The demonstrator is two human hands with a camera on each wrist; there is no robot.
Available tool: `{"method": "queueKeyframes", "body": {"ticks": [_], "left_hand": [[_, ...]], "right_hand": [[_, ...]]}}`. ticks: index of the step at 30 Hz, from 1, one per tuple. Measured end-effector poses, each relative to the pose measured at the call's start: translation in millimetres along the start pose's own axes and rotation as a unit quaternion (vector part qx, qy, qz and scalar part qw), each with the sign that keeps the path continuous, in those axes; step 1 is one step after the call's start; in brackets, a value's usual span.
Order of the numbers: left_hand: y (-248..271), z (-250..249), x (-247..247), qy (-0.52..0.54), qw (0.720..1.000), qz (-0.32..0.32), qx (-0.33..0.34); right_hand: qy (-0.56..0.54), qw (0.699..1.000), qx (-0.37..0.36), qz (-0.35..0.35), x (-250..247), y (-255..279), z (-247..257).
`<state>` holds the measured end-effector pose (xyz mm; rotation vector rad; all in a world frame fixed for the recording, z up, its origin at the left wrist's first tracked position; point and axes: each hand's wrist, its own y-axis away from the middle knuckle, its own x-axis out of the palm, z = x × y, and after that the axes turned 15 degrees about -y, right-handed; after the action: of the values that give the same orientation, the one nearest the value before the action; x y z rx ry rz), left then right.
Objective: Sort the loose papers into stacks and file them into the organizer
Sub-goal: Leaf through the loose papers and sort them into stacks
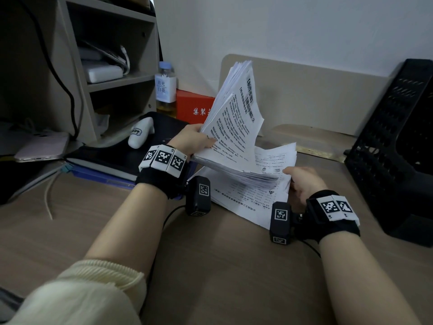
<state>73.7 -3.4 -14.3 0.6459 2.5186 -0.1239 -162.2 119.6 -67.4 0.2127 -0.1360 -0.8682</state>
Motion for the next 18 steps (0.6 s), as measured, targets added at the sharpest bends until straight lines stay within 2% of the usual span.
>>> {"method": "queueKeyframes", "body": {"ticks": [8, 13, 18], "left_hand": [[-1.6, 1.6, 0.0, 0.01, 1.0, 0.0, -0.004], [-1.9, 2.4, 0.0, 0.007, 1.0, 0.005, -0.005], [-1.5, 1.5, 0.5, 0.012, 1.0, 0.005, -0.005]], "right_hand": [[-0.099, 0.993, 0.026, -0.05, -4.6, -8.8, -5.2], [-0.077, 0.995, 0.026, -0.053, -6.5, -8.3, -5.0], [-0.038, 0.998, 0.045, -0.01, -2.6, -9.1, -6.9]]}}
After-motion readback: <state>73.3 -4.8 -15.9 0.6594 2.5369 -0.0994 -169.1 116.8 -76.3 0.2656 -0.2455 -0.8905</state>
